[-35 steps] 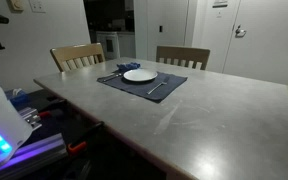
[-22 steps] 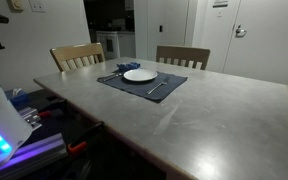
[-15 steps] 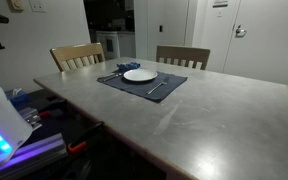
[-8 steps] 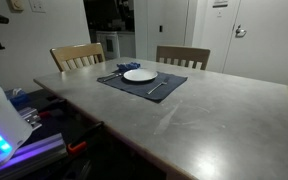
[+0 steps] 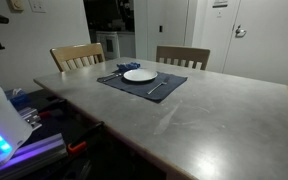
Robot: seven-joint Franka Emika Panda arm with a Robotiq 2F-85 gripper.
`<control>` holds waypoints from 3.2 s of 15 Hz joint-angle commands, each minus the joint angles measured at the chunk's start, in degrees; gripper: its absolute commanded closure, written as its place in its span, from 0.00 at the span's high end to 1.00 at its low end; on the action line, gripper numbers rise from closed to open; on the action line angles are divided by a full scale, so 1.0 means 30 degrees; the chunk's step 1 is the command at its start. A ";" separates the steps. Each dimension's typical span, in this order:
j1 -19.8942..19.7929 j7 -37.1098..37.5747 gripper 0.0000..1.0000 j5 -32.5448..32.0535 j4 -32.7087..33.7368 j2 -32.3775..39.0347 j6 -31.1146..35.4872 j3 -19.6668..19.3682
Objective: Use the cloth to wipe the plate
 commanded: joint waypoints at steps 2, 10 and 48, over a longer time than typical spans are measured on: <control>0.0551 -0.0234 1.00 0.1673 -0.0706 0.1014 0.4207 -0.0912; 0.1364 -0.2365 1.00 0.5401 -0.0388 0.4415 1.0970 -0.1157; 0.5077 -0.3840 1.00 0.9237 0.5050 1.3974 1.3325 -0.2807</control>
